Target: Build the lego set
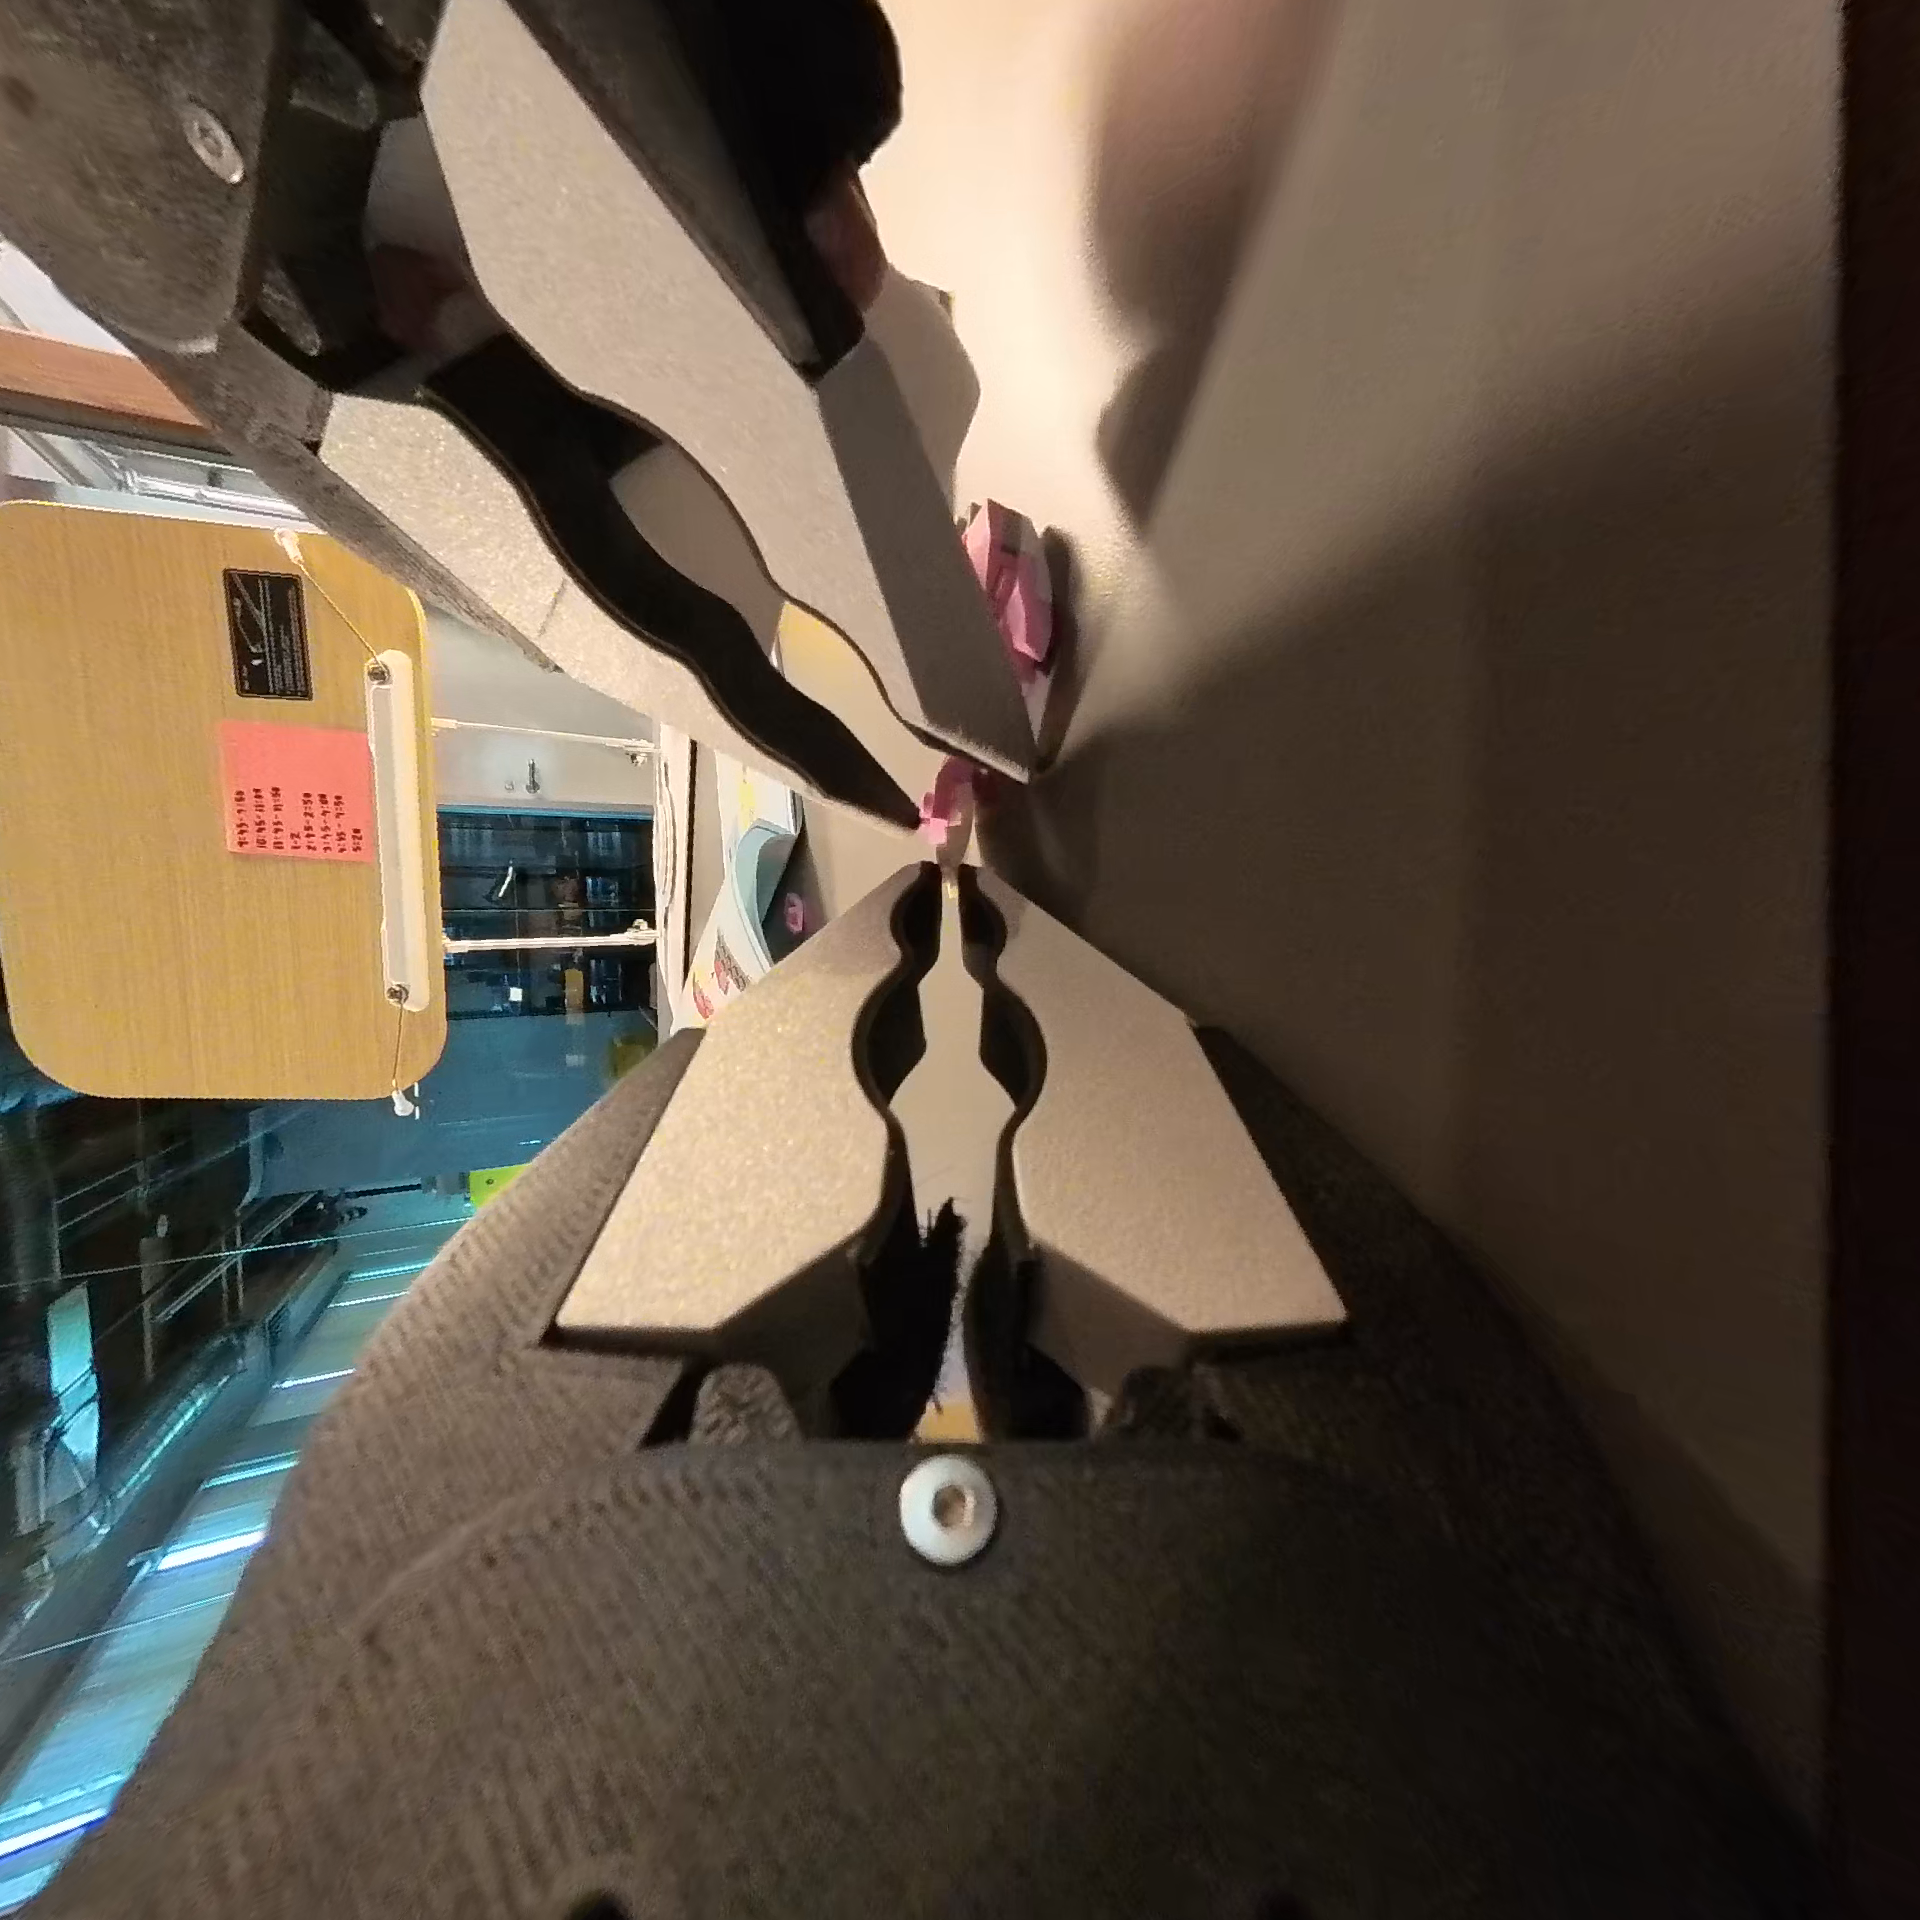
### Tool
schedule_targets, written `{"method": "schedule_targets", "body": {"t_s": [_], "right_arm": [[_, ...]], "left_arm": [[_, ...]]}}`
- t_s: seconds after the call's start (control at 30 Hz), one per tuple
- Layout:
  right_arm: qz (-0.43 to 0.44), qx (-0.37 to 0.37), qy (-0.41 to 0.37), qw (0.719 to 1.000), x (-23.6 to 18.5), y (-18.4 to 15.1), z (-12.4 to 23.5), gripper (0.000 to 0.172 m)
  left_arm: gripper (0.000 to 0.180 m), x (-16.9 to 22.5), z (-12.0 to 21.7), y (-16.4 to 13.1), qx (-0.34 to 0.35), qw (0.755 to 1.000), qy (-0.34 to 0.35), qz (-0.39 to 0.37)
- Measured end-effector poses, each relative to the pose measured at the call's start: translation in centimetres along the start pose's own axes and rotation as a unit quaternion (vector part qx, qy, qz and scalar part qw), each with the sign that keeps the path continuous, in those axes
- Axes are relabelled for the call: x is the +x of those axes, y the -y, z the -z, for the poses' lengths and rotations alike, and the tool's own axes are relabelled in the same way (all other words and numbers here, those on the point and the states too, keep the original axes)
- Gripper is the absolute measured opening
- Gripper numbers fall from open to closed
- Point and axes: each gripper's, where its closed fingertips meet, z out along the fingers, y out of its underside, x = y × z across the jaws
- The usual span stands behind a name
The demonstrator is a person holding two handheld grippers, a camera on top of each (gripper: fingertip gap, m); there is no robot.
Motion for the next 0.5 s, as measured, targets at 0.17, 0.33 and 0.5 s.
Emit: {"method": "schedule_targets", "body": {"t_s": [0.17,0.33,0.5], "right_arm": [[-0.028,0.004,0.010,1.000,0.07,-0.10,-0.07,0.021],[-0.051,0.011,0.017,0.999,0.23,-0.19,-0.16,0.022],[-0.055,0.011,0.010,0.998,0.56,-0.43,-0.19,0.018]], "left_arm": [[0.002,0.04,-0.02,-0.04,0.001,1.000,-0.005,0.011],[0.003,0.03,-0.20,-0.05,-0.003,0.999,-0.013,0.042],[0.002,-0.18,-0.38,-0.07,-0.008,0.994,-0.026,0.106]]}}
